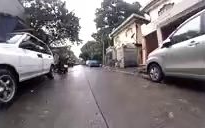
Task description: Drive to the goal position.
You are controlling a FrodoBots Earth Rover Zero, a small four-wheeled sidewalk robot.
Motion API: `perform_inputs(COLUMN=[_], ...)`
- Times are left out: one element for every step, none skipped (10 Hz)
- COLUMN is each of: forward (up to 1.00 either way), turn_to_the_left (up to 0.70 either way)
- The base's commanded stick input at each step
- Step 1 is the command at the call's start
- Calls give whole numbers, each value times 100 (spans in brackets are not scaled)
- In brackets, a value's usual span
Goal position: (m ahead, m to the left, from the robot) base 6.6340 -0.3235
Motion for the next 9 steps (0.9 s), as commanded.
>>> perform_inputs(forward=[100,100,100,100,100,100,100,100,100], turn_to_the_left=[1,27,6,0,0,0,0,0,0])
